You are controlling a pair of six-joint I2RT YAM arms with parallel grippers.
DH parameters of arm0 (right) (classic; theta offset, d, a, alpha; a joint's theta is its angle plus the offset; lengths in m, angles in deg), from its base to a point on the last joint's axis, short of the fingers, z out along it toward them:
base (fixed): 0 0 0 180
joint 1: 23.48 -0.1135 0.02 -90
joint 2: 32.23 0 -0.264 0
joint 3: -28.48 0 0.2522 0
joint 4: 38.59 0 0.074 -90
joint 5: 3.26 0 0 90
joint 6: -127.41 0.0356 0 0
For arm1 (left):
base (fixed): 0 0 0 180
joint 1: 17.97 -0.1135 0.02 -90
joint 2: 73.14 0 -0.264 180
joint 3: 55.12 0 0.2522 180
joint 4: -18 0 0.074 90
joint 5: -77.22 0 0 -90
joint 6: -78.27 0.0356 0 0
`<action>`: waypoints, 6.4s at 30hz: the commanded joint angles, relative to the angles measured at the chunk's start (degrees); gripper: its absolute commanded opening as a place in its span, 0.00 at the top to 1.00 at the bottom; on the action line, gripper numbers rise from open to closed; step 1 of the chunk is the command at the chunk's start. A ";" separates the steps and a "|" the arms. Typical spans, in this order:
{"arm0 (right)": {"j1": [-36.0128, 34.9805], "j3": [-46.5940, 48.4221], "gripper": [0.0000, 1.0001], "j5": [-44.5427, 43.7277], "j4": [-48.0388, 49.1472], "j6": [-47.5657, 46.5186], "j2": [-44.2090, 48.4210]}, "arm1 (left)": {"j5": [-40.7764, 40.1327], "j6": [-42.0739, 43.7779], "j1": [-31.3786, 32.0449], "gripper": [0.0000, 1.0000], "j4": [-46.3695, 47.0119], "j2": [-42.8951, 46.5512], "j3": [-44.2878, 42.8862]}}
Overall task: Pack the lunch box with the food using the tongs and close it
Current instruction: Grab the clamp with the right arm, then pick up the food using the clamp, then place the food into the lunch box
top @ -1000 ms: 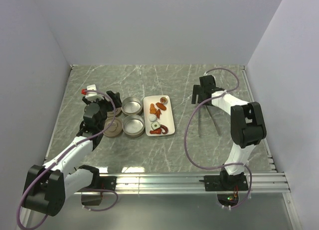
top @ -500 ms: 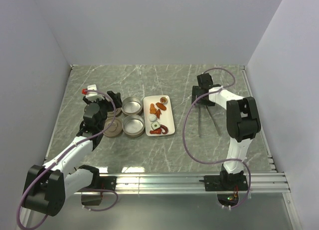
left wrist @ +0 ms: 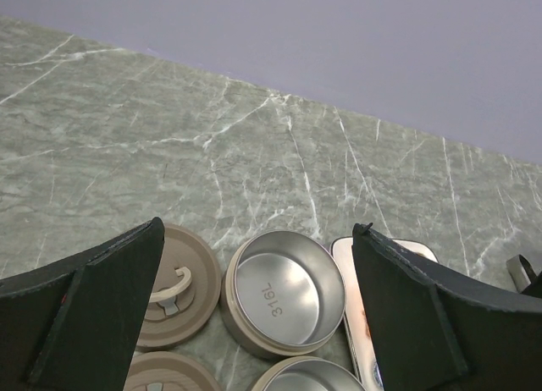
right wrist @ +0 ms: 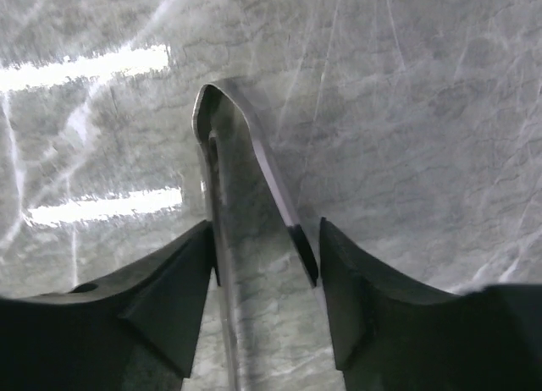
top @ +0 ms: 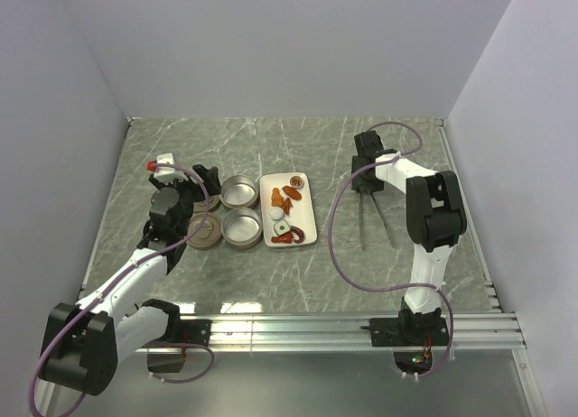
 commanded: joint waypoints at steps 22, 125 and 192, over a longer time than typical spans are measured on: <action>-7.47 -8.10 0.58 -0.60 14.24 -1.90 17.55 | 1.46 0.97 0.07 0.01 1.64 0.50 -0.52; -27.25 -11.09 0.66 -11.32 61.27 -11.92 14.74 | 1.99 0.97 0.07 0.01 3.58 -0.65 -0.09; -38.24 0.34 0.84 0.98 61.97 -13.50 13.34 | 2.51 0.53 0.07 0.01 3.31 0.67 0.35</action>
